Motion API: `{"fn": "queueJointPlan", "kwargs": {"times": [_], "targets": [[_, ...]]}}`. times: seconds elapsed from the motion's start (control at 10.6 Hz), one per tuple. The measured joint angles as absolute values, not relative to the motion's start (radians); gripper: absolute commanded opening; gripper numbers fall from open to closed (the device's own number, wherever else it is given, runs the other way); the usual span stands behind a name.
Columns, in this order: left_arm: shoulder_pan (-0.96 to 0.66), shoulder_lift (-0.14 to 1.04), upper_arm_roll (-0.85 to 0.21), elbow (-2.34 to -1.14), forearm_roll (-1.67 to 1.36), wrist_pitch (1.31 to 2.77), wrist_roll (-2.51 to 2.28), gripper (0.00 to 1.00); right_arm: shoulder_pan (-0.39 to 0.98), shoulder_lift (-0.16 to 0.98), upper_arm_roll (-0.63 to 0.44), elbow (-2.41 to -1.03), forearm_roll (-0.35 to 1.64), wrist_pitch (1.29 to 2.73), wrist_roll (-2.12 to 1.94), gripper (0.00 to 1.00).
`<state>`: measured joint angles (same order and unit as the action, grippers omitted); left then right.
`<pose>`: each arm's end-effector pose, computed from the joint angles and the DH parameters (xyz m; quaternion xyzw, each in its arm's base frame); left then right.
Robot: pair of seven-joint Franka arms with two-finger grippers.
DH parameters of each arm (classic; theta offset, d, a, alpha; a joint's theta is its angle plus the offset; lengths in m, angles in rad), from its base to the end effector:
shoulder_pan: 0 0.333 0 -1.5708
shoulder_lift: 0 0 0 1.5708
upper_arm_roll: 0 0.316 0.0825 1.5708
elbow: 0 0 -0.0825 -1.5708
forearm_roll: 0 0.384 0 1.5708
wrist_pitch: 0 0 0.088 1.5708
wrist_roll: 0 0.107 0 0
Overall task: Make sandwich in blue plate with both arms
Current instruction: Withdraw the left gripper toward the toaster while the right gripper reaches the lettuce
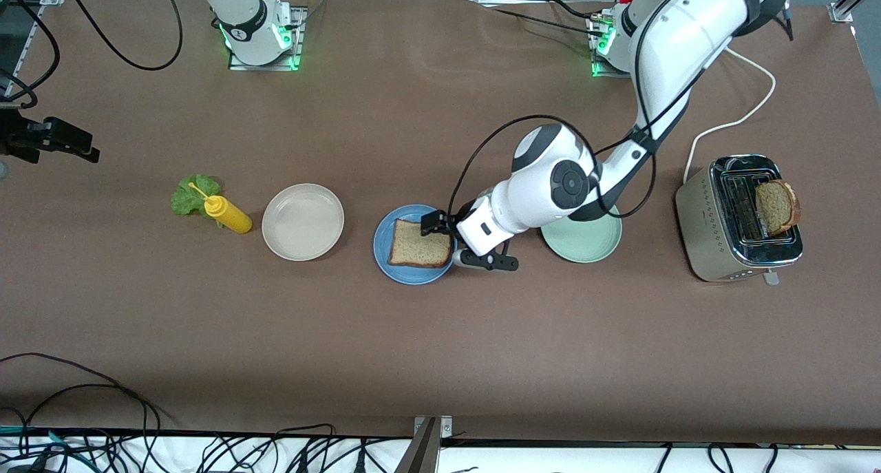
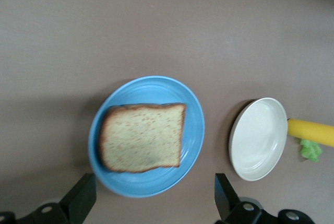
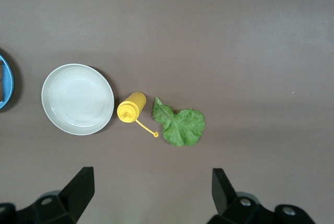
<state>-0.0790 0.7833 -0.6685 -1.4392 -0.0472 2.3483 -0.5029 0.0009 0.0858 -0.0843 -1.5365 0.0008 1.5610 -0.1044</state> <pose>0.6161 -0.4167 0.3263 0.9636 -0.0001 -0.0258 0.2662 0.5764 -0.0460 0.5914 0.9995 0.0105 -0.0307 0.0003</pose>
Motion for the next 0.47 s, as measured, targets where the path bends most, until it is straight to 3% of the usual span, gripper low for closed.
{"fn": "queueJointPlan", "kwargs": {"times": [0.19, 0.47], "targets": [[-0.080, 0.691, -0.620, -1.440, -0.047, 2.204, -0.501, 1.00, -0.002, 0.086, -0.101, -1.537, 0.001, 1.554, -0.105, 1.00], [-0.079, 0.613, -0.574, -1.442, -0.047, 2.120, -0.475, 1.00, -0.032, 0.137, -0.143, -1.548, 0.002, 1.547, -0.186, 1.00]]}}
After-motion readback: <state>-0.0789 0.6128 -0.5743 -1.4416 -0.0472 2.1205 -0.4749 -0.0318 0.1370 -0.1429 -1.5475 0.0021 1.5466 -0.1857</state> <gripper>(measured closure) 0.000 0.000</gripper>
